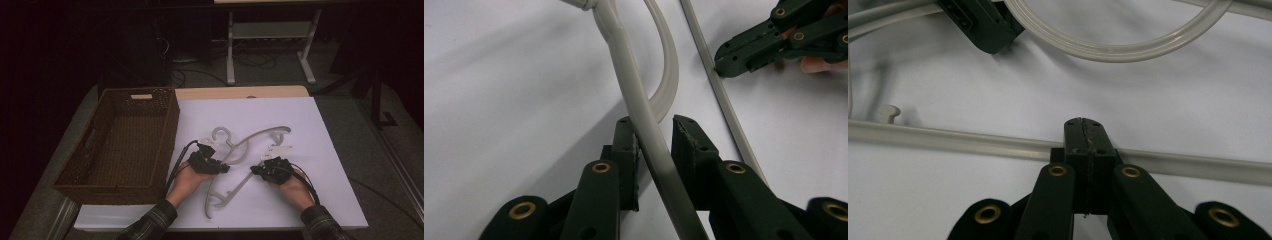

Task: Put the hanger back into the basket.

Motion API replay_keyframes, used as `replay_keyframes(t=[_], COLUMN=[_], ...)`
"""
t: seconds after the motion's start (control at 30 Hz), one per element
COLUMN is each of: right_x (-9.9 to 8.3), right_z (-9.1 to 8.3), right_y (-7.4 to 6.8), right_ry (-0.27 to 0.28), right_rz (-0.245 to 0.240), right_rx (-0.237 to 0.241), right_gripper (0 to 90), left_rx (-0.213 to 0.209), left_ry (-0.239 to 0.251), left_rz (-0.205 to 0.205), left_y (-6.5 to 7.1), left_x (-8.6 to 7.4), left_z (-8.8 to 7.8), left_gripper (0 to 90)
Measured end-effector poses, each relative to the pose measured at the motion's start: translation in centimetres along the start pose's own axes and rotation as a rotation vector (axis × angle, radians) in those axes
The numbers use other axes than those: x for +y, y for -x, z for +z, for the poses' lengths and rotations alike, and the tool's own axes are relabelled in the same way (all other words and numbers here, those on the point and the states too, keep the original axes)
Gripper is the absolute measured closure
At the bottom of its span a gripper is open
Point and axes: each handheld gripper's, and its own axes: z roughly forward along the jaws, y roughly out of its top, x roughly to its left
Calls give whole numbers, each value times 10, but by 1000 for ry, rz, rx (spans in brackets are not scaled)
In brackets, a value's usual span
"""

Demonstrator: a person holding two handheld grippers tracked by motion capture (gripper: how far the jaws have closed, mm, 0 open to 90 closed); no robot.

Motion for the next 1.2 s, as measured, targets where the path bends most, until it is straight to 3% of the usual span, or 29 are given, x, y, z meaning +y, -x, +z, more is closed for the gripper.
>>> replay_keyframes(t=[0.1,0.3,0.5,0.6,0.7,0.83,1.03,1.13,1.2], right_x=[0,-1,3,5,7,6,-3,-12,-17], right_z=[0,1,-7,-15,-24,-39,-63,-74,-79], right_y=[0,-2,-5,-5,-6,-9,-17,-22,-25], right_ry=[1,-11,44,78,115,155,174,181,178], right_rz=[-2,-13,-23,-16,-7,20,50,58,61], right_rx=[0,4,16,20,25,30,47,48,45], right_gripper=[900,900,896,860,789,615,399,299,281], left_rx=[14,80,84,109,118,124,114,135,143], left_ry=[20,53,43,45,68,92,118,122,129], left_rz=[-4,2,17,36,44,41,33,35,27], left_y=[2,3,6,9,9,9,11,13,13], left_x=[2,6,7,8,10,12,16,20,23], left_z=[-1,-6,-4,-6,-11,-18,-32,-42,-47], left_gripper=[746,800,825,826,826,826,826,826,826])
